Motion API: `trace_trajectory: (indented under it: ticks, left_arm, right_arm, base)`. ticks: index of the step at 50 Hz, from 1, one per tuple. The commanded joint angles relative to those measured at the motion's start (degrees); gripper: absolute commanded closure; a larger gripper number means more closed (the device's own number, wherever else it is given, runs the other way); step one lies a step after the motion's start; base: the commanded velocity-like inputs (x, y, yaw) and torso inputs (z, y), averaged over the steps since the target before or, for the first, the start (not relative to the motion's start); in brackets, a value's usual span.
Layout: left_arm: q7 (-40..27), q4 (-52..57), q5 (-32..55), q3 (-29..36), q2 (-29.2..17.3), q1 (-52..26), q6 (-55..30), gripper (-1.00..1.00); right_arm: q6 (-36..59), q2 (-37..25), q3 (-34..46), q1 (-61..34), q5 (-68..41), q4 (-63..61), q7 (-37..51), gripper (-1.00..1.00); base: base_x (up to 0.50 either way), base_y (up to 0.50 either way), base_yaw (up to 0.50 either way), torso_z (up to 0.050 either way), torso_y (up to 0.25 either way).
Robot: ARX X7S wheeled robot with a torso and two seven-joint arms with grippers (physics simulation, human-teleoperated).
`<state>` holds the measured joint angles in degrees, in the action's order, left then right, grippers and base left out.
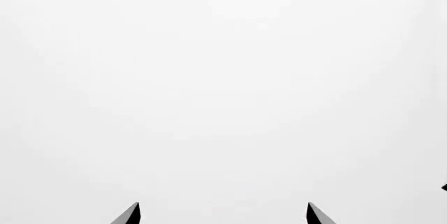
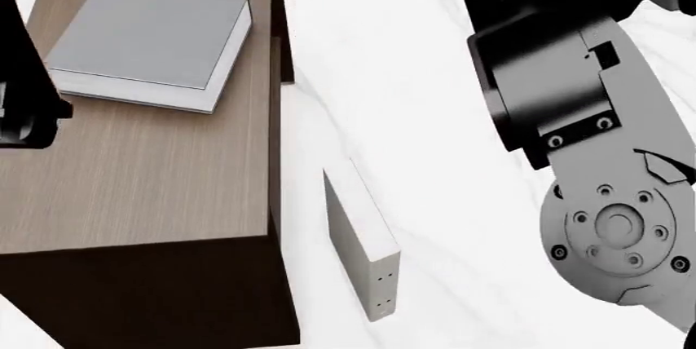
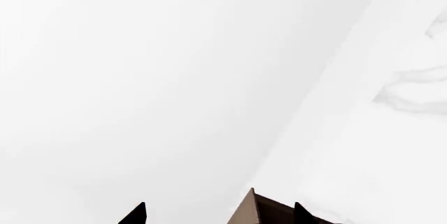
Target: Pick up the book in the middle and place it on the cabinet shelf.
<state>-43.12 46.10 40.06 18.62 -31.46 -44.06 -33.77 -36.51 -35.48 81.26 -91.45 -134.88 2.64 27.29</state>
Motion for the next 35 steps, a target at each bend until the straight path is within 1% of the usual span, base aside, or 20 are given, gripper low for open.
trace_trajectory:
  ticks: [1,4,6,7,8,10,11,12,14,15,18,22,24,25,30,35]
  left_arm:
    - [5.63,-17.44,3.84,2.22,6.69,-28.85,-6.99,-1.00]
    - [8.59,-24.53,2.14,3.53,8.90,-33.90,-5.93,-1.00]
    - [10.66,-27.67,0.13,5.65,9.43,-36.82,-5.61,-1.00]
    - [11.18,-29.56,-0.09,5.65,10.19,-37.83,-5.14,-1.00]
    - [12.68,-33.18,-1.12,6.27,11.15,-40.23,-4.35,-1.00]
    - [14.21,-36.90,-1.81,6.27,11.97,-42.50,-3.19,-1.00]
    - [14.90,-38.32,-1.88,6.00,12.45,-43.65,-2.52,-1.00]
    - [15.97,-42.34,-3.60,6.81,13.26,-46.62,-1.73,-1.00]
    - [17.02,-44.76,-4.13,6.99,13.87,-48.64,-1.08,-1.00]
    - [17.43,-46.10,-4.66,7.23,14.18,-49.85,-0.79,-1.00]
    - [18.95,-50.60,-6.32,7.99,15.36,-53.89,0.48,-1.00]
    - [20.35,-54.76,-7.73,8.74,16.17,-56.20,1.95,-1.00]
    - [20.59,-55.72,-7.91,8.72,16.32,-56.52,2.39,-1.00]
    - [20.58,-56.22,-8.04,8.76,16.42,-56.93,2.32,-1.00]
    - [20.59,-56.13,-8.21,9.22,16.25,-56.87,1.98,-1.00]
    - [20.92,-56.61,-8.78,9.83,16.09,-56.32,2.66,-1.00]
  right_arm:
    - [2.92,-3.83,0.07,-8.01,3.50,-2.22,3.97,-1.00]
    - [5.56,-3.22,0.47,-10.88,3.65,0.12,4.66,-1.00]
    - [7.57,-3.06,3.76,-14.40,8.29,1.37,7.80,-1.00]
    - [8.77,-2.90,5.25,-16.08,10.55,1.93,8.77,-1.00]
    - [10.55,-2.35,6.87,-18.62,13.04,3.12,9.91,-1.00]
    - [12.49,-1.71,8.21,-20.77,15.02,4.59,10.21,-1.00]
    - [14.45,-1.50,8.65,-21.85,15.21,5.19,8.97,-1.00]
    - [16.21,-1.04,9.67,-23.92,17.45,5.51,7.74,-1.00]
    - [17.10,-0.66,11.45,-25.84,21.01,5.86,9.08,-1.00]
    - [18.59,-0.21,13.48,-28.04,24.42,6.52,10.86,-1.00]
    - [19.80,0.41,14.25,-29.54,25.73,7.72,11.88,-1.00]
    - [21.28,0.95,17.91,-33.20,33.30,8.61,16.95,-1.00]
    - [21.27,0.78,16.77,-32.82,31.41,8.46,15.95,-1.00]
    - [22.04,0.87,17.69,-33.67,33.01,8.46,16.58,-1.00]
    - [21.17,0.25,16.10,-32.52,31.19,7.65,15.73,-1.00]
    - [21.73,0.51,16.36,-32.85,32.12,7.74,16.02,-1.00]
  base:
    - [0.00,0.00,0.00,0.000,0.000]
    - [0.00,0.00,0.00,0.000,0.000]
    - [0.00,0.00,0.00,0.000,0.000]
    - [0.00,0.00,0.00,0.000,0.000]
    - [0.00,0.00,0.00,0.000,0.000]
    - [0.00,0.00,0.00,0.000,0.000]
    - [0.00,0.00,0.00,0.000,0.000]
    - [0.00,0.00,0.00,0.000,0.000]
    - [0.00,0.00,0.00,0.000,0.000]
    - [0.00,0.00,0.00,0.000,0.000]
    - [0.00,0.00,0.00,0.000,0.000]
    - [0.00,0.00,0.00,0.000,0.000]
    - [0.00,0.00,0.00,0.000,0.000]
    - [0.00,0.00,0.00,0.000,0.000]
    - [0.00,0.00,0.00,0.000,0.000]
    - [0.00,0.00,0.00,0.000,0.000]
